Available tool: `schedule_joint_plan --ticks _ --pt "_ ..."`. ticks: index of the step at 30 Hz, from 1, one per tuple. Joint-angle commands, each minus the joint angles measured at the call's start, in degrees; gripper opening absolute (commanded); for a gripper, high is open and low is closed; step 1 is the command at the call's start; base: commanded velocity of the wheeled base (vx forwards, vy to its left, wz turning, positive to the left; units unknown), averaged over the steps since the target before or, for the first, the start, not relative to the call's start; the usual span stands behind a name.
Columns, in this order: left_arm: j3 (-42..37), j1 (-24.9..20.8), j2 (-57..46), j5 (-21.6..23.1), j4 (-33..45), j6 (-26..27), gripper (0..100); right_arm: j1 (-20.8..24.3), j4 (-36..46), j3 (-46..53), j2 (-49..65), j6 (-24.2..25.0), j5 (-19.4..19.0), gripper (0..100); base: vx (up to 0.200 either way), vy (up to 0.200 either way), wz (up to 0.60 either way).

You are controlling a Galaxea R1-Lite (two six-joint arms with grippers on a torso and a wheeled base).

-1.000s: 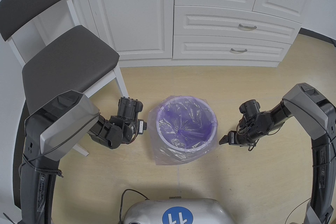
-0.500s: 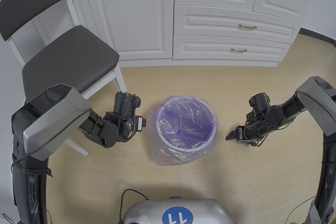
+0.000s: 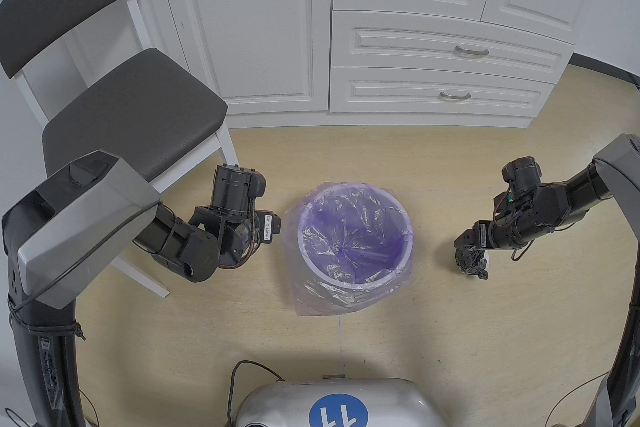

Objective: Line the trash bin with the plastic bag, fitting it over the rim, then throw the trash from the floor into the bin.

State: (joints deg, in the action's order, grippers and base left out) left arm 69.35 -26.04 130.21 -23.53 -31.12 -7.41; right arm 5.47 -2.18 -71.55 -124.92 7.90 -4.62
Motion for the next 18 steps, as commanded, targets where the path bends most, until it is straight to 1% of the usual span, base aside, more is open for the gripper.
schedule_joint_plan --ticks 1,5,6,12,14,15,16,18 --pt "-1.15 -0.33 -1.1 -0.03 -0.96 0.03 100 -1.34 -0.19 -0.17 -0.24 -0.17 0.23 100 0.0 0.0 0.0" --pt "-2.03 -0.94 -2.15 -0.03 -2.63 0.12 100 -2.57 -0.19 -0.61 -1.38 -1.48 0.84 100 0.0 0.0 0.0" --pt "-2.2 -1.12 -2.41 -0.03 -2.72 0.12 100 -3.28 -0.45 -1.14 -2.79 -2.27 1.63 100 0.0 0.0 0.0" --pt "-2.38 -1.38 -2.68 0.06 -3.15 0.03 100 -5.03 -0.45 -5.09 -8.24 -2.01 4.0 100 0.0 0.0 0.0" --pt "-2.38 -1.38 -2.68 0.06 -3.15 0.03 100 -5.21 -0.45 -5.97 -9.47 -2.01 4.27 100 0.0 0.0 0.0" --pt "-2.38 -1.38 -2.77 0.15 -3.33 0.03 100 -5.65 -0.54 -8.43 -12.54 -1.4 4.53 100 0.0 0.0 0.0" --pt "-2.38 -1.38 -2.77 0.15 -3.51 0.03 100 -5.74 -0.54 -9.05 -13.16 -1.04 4.53 100 0.0 0.0 0.0" --pt "-2.56 -1.47 -2.77 0.24 -4.91 0.03 100 -5.83 -0.54 -12.65 -16.85 2.47 4.53 100 0.0 0.0 0.0"
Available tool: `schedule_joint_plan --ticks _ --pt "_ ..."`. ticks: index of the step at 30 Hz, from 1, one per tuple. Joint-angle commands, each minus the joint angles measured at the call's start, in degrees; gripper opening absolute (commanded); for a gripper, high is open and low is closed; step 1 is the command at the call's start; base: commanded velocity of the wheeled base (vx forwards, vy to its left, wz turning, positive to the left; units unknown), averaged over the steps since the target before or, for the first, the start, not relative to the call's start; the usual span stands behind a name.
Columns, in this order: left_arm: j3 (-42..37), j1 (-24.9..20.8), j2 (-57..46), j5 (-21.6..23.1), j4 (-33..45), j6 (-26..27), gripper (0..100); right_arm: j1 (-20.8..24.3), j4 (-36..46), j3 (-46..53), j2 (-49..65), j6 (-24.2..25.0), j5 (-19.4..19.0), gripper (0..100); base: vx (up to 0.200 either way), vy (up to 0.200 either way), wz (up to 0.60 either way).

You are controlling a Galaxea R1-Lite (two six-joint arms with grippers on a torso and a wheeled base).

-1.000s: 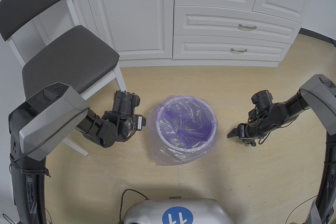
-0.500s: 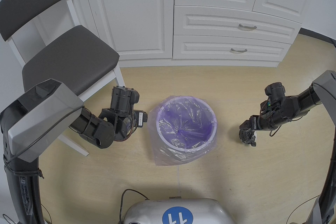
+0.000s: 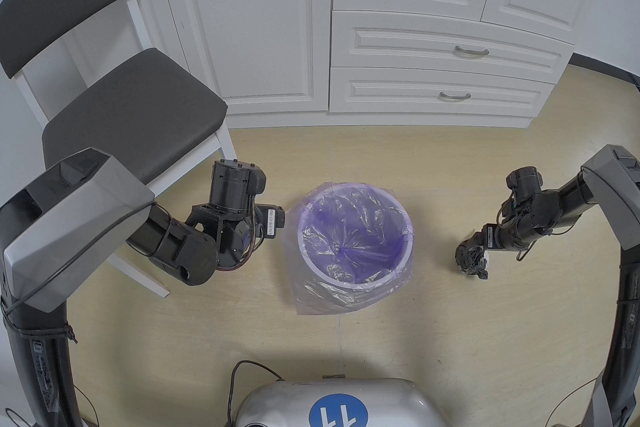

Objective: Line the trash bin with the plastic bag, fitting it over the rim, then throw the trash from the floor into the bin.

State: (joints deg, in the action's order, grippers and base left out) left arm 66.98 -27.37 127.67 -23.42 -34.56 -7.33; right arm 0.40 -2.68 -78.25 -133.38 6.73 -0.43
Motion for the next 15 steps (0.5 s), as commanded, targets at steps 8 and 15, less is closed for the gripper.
schedule_joint_plan --ticks 8,15 --pt "-1.06 -0.67 -0.76 0.04 -3.85 -0.06 100 -0.93 0.05 -16.14 -16.92 13.66 0.6 100 0.0 0.0 0.0" --pt "-1.32 -0.93 -1.46 0.13 -3.94 -0.14 100 -0.93 0.05 -19.75 -20.17 15.07 4.12 100 0.0 0.0 0.0"
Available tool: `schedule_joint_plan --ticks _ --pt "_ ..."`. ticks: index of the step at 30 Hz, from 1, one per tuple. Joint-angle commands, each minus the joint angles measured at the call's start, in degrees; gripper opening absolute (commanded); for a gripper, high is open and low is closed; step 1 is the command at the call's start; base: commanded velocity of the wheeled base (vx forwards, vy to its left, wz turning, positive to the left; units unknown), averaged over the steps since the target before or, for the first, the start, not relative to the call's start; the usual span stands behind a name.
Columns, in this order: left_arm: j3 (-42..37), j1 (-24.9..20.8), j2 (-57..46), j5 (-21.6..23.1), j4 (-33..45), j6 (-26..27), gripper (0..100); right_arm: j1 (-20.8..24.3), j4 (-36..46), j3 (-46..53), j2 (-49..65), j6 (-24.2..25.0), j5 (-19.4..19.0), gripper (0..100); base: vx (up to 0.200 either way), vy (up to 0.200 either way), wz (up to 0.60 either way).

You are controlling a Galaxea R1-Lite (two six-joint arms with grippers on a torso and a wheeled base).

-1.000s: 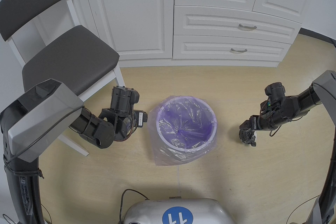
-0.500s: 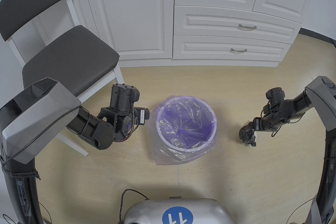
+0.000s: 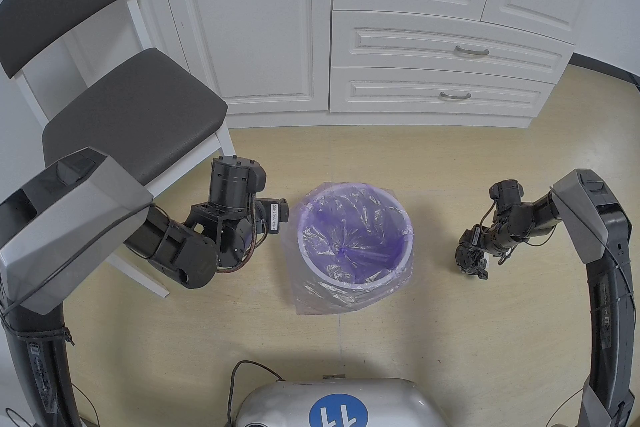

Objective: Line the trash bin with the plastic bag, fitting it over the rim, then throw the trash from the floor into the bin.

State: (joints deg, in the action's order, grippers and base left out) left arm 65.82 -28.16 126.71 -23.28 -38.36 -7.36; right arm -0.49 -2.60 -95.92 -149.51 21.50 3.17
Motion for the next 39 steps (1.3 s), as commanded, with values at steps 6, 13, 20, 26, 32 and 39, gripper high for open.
schedule_joint_plan --ticks 6,13,20,26,32,39 --pt "-0.69 -0.14 -0.41 -0.01 -2.94 -0.02 100 0.22 -0.04 -3.49 -4.57 1.61 1.05 0 0.0 0.0 0.0" --pt "-1.39 -0.23 -0.94 0.17 -4.61 -0.02 100 -0.04 0.49 -2.35 -2.81 1.44 0.96 0 0.0 0.0 0.0" --pt "-4.65 -0.23 -4.63 0.26 -6.02 -0.28 100 -0.13 0.4 5.21 7.39 -0.06 0.26 0 0.0 0.0 0.0" --pt "-12.99 -0.23 -10.87 0.17 -11.38 -0.28 100 1.1 0.49 12.6 18.81 -3.14 -0.01 0 0.0 0.0 0.0" --pt "-20.29 -0.14 -17.37 -0.01 -14.02 -0.55 100 2.51 -0.04 19.54 29.18 -3.31 0.08 0 0.0 0.0 0.0" --pt "-28.73 1.35 -27.22 0.08 -18.5 0.16 100 6.73 0.84 24.55 44.3 -6.74 0.87 0 0.0 0.0 0.0"
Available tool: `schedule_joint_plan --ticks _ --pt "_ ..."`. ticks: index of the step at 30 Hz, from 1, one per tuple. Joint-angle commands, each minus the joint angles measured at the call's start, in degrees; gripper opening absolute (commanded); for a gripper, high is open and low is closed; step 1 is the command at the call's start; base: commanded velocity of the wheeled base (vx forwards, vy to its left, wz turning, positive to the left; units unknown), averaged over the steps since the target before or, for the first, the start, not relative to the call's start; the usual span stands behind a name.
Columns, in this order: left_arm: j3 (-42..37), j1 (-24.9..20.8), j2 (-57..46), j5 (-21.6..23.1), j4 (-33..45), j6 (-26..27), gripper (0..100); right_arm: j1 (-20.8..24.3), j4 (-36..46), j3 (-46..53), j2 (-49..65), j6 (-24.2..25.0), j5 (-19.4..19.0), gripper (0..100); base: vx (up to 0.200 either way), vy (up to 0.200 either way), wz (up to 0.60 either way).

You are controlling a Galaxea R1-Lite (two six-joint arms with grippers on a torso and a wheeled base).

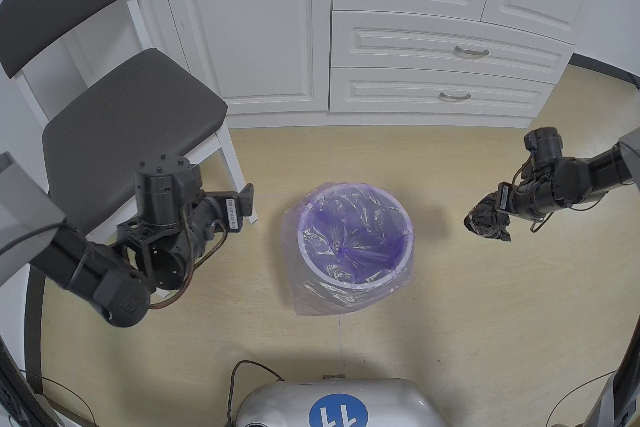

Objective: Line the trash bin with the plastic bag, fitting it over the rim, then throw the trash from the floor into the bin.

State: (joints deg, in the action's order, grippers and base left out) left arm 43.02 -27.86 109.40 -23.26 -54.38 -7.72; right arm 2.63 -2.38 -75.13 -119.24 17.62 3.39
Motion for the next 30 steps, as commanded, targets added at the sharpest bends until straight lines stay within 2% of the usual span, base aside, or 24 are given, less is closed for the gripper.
schedule_joint_plan --ticks 1,3,4,7,8,17,20,22,23,25,30 --pt "-6.11 1.05 -10.87 -0.03 -2.57 1.12 100 4.57 1.06 3.59 15.79 -3.99 0.65 0 0.0 0.0 0.0" --pt "-6.37 1.22 -12.02 -0.03 -2.57 1.65 100 6.07 1.67 3.15 17.46 -5.22 0.65 0 0.0 0.0 0.0" --pt "-7.16 1.4 -13.33 -0.12 -2.57 1.74 100 8.35 3.52 1.74 19.22 -6.19 0.74 0 0.0 0.0 0.0" --pt "-8.66 1.49 -15.0 -0.21 -2.57 1.83 100 11.08 6.07 -0.1 20.27 -6.37 0.83 0 0.0 0.0 0.0" --pt "-9.8 2.1 -16.59 -0.12 -2.57 1.83 100 13.28 7.47 -1.51 20.1 -6.45 0.83 0 0.0 0.0 0.0" --pt "-11.47 3.69 -22.39 0.32 -2.04 2.27 100 23.56 7.3 -1.51 16.58 -6.28 0.92 0 0.0 0.0 0.0" --pt "-11.47 4.13 -22.3 0.67 -2.4 2.27 100 26.28 7.3 -1.69 14.91 -6.1 1.44 0 0.0 0.0 0.0" --pt "-11.47 4.13 -22.3 0.67 -2.4 2.27 100 26.46 7.3 -1.69 14.82 -6.1 1.53 0 0.0 0.0 0.0" --pt "-11.47 4.39 -22.39 1.46 -2.48 2.36 100 28.66 7.3 -2.21 12.62 -6.28 3.11 0 0.0 0.0 0.0" --pt "-11.38 4.74 -22.39 1.55 -2.57 2.53 100 29.89 7.04 -2.92 10.52 -6.37 3.82 0 0.0 0.0 0.0" --pt "-11.73 5.53 -22.47 1.55 -2.92 4.99 100 31.47 7.47 -5.99 5.59 -6.54 4.08 0 0.0 0.0 0.0"
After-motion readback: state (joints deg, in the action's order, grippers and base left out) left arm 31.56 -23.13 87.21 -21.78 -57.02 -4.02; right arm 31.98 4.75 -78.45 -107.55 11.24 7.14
